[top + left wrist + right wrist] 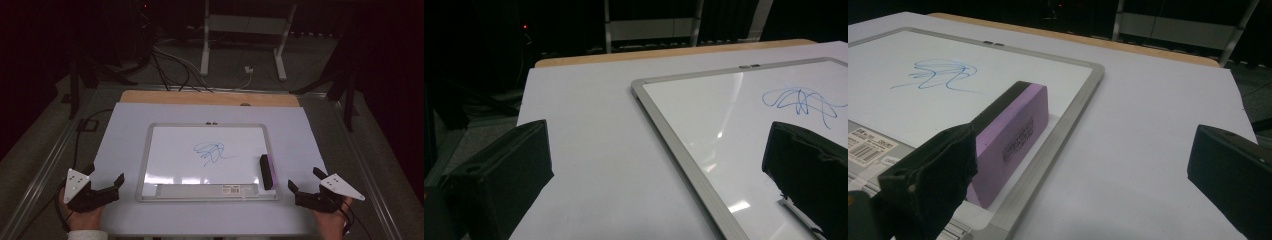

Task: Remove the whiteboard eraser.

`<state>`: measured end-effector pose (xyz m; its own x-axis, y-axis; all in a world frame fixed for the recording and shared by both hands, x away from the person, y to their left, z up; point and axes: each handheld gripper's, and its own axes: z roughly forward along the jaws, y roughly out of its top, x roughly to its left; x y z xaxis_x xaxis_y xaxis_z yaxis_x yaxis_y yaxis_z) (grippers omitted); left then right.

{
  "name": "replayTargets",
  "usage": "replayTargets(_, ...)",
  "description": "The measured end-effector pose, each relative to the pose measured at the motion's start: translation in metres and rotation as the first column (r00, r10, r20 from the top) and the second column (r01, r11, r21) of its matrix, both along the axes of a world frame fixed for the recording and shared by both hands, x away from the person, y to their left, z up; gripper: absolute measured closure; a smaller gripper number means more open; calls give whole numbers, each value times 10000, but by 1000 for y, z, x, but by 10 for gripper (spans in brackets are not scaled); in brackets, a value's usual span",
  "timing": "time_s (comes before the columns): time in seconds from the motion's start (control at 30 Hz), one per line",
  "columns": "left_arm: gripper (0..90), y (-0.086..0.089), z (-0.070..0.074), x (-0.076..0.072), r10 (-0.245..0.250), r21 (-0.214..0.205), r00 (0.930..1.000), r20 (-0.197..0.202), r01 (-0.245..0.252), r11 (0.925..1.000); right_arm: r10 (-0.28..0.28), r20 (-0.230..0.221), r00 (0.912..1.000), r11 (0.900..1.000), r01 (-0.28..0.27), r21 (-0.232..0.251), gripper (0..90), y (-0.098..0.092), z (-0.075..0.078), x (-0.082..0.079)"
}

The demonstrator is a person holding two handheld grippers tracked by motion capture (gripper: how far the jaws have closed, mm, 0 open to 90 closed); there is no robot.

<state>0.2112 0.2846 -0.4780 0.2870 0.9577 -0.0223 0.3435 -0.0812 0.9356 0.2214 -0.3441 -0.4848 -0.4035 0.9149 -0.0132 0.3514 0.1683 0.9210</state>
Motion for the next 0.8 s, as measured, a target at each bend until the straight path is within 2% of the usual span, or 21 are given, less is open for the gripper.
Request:
replayTargets(0.23, 5, 0, -1, 2, 51, 149, 10000, 0, -51, 9999, -122, 38, 9999, 9999, 122, 103, 0, -2, 3, 1)
replayTargets(0.43, 4, -2, -2, 4, 46, 353, 10000, -29, -45, 9994, -268, 209, 9994, 9990, 260, 376, 0, -5, 16, -2)
replayTargets(0.8, 4, -3, -4, 4, 204, 449, 9998, -11, -203, 9988, 61, -46, 10000, 9993, -59, 366, 0, 5, 33, 2)
